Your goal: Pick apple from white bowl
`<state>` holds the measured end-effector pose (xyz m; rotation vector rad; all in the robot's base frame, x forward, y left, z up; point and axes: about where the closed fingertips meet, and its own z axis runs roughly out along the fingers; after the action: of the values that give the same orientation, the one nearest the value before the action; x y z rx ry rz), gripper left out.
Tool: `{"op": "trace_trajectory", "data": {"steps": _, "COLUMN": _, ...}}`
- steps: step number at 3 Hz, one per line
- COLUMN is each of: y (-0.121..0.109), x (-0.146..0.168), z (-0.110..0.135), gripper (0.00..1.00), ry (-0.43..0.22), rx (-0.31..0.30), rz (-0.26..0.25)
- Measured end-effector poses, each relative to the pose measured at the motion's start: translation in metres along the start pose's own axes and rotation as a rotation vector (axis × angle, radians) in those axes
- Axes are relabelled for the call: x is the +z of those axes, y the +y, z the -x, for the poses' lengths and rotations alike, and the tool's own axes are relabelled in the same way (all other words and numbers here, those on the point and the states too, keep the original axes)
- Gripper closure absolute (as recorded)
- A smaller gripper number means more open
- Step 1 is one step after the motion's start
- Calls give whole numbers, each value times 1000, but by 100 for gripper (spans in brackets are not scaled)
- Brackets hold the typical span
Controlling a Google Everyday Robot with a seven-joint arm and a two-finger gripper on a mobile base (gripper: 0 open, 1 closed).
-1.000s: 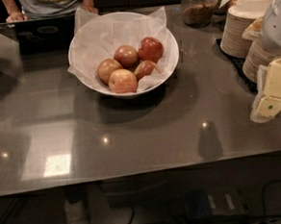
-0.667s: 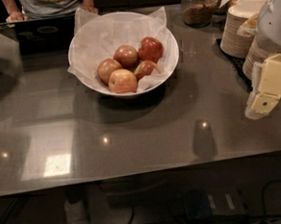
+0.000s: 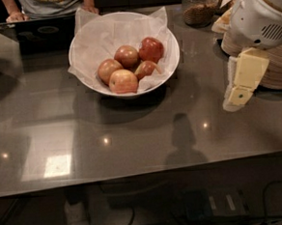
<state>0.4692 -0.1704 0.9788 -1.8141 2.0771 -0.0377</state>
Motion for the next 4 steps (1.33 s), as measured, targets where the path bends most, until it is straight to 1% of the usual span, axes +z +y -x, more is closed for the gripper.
{"op": "trace_trajectory", "data": {"steps": 1, "y": -2, "x": 5, "z": 11, "gripper": 0, "ry": -27, "rx": -24, "rz": 0}}
{"op": "trace_trajectory", "data": {"steps": 2, "y": -13, "x": 23, "z": 52, "gripper": 0, "ry": -120, "rx": -123, "rz": 7}}
{"op": "trace_trajectory", "data": {"steps": 3, "y": -25, "x": 40, "z": 99, "gripper": 0, "ry": -211, "rx": -219, "rz": 24}}
{"op": "trace_trajectory", "data": {"steps": 4, "y": -30, "x": 53, "z": 131, "gripper": 0, "ry": -254, "rx": -286, "rz": 40}}
